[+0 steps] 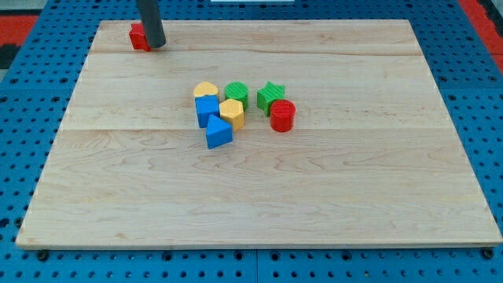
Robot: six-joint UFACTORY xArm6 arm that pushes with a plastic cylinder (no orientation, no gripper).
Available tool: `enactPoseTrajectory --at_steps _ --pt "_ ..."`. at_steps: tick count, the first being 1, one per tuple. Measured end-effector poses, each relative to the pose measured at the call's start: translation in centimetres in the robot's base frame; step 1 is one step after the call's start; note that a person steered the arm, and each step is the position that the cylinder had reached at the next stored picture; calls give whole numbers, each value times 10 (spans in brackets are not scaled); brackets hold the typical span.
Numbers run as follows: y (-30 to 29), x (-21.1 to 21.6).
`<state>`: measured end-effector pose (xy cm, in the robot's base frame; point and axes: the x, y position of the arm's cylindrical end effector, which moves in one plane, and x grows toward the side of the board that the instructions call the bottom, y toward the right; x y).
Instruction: Slide the red circle and green star left a bit
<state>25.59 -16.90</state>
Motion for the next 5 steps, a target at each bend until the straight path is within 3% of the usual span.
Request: enactPoseTrajectory --at_steps 2,3,4,5 --pt "222 86" --pt "298 154" --pt "246 186" --pt "191 152"
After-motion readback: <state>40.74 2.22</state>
